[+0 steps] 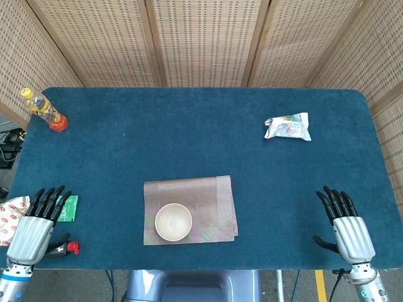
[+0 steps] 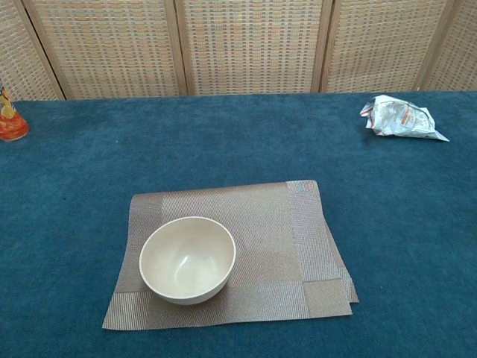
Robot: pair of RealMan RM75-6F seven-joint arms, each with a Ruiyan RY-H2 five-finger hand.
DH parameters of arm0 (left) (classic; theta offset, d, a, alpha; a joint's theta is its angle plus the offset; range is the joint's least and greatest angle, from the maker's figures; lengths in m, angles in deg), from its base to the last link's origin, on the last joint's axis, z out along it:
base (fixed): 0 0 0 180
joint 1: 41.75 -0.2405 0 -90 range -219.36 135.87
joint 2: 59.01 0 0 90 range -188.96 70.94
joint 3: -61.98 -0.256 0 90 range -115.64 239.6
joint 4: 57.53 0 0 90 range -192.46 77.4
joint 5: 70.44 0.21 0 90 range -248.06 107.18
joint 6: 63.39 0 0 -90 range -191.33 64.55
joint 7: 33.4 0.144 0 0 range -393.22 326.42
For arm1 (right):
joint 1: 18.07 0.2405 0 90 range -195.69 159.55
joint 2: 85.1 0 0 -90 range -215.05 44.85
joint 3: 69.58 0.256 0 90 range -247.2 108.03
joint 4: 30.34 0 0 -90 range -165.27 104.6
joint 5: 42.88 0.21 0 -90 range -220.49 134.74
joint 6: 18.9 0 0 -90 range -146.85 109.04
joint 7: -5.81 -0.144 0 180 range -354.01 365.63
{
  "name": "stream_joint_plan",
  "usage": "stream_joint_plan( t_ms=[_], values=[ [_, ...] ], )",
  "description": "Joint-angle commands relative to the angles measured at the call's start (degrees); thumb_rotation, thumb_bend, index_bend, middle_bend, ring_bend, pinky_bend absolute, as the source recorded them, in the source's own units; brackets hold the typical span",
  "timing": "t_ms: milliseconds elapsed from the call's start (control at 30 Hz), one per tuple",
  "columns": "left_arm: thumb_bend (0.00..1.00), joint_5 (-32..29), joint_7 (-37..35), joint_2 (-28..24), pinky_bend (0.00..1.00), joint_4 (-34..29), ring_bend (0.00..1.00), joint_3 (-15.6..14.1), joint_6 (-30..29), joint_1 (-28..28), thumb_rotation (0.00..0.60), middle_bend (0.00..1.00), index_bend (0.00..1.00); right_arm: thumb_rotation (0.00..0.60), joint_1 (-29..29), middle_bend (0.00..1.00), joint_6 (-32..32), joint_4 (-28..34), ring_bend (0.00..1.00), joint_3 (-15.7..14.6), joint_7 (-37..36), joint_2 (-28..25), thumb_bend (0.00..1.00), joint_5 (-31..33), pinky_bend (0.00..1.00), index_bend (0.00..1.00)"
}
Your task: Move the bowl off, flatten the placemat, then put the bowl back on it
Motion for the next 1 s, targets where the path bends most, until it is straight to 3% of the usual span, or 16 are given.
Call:
stream_joint_plan(
  t_ms=[33,367,700,1000],
  values=[
    [0.13,2.9,2.6,1.0,0.0,-1.6,0.0,-0.7,2.4,1.9,0.6,0.0,0.1,0.6,-0.1,0.0,0.1,0.1,0.0,-0.1,0.0,-0.1,0.2,-0.1,0.0,0.0],
    [0.16,5.9,8.6,7.4,0.0,-5.1,0.0,-0.3,12.9,8.3,0.6,0.0,0.33,0.6,-0.1,0.0,-0.1,0.2,0.0,0.2,-0.5,-0.4,0.2,0.5,0.0,0.0],
    [0.17,0.2,14.6,16.3,0.0,-3.4,0.0,2.7,23.3,13.1,0.6,0.0,0.37,0.6,0.1,0.0,-0.1,0.0,0.0,0.5,-1.8,-0.7,0.2,0.8,0.0,0.0],
    [0.18,-5.2,19.2,21.5,0.0,-1.8,0.0,4.4,28.0,15.8,0.6,0.0,0.4,0.6,0.1,0.0,-0.1,-0.1,0.0,0.5,-1.8,-0.7,0.2,0.7,0.0,0.0]
  ],
)
